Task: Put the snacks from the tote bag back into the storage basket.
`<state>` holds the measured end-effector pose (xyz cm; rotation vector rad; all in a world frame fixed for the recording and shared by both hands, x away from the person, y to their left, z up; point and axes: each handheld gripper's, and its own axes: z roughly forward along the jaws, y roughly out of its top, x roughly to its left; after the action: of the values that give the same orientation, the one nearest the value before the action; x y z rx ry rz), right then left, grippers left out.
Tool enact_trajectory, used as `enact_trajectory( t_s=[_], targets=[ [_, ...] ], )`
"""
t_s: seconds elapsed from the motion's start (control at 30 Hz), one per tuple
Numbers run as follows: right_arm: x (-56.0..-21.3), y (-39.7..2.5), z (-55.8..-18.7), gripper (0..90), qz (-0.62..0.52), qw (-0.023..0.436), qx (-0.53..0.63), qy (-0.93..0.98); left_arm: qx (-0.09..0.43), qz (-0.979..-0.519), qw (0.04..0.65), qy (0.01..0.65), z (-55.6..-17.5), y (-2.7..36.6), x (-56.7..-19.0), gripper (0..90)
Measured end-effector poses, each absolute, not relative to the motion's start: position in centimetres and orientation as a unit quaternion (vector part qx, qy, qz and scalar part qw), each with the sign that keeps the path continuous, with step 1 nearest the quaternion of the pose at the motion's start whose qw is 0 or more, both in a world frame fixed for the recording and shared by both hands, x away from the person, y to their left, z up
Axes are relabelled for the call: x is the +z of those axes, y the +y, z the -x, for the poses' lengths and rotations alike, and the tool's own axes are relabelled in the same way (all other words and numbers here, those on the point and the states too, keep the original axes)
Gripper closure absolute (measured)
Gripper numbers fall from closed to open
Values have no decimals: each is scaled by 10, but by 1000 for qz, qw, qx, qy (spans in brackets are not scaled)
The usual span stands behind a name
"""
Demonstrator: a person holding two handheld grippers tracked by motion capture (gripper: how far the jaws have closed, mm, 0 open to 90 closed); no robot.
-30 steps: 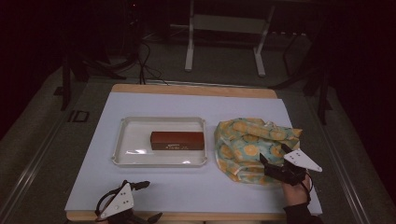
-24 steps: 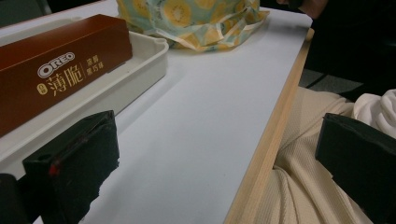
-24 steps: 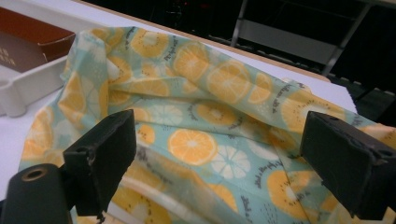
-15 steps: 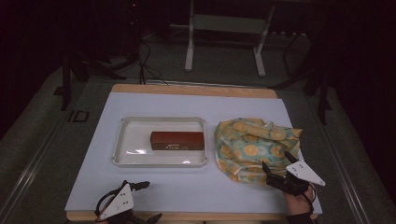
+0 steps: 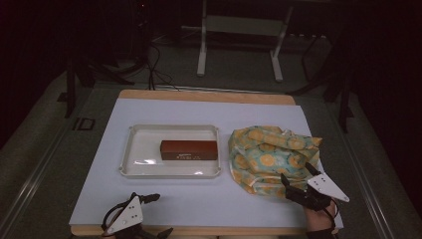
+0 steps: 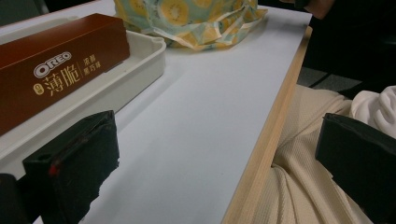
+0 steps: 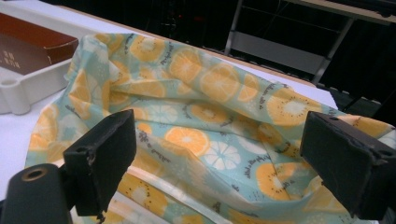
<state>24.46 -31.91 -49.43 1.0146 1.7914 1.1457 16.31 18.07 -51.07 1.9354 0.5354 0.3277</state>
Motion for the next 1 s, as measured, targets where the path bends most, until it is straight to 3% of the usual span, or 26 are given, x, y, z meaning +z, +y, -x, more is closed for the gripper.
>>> enact_trajectory(
  t_s=[1.0],
  targets=[
    [-493,-319,-245,110,-396,379,457,700,140,-809,526,222,-161,181,-510,0]
  ],
)
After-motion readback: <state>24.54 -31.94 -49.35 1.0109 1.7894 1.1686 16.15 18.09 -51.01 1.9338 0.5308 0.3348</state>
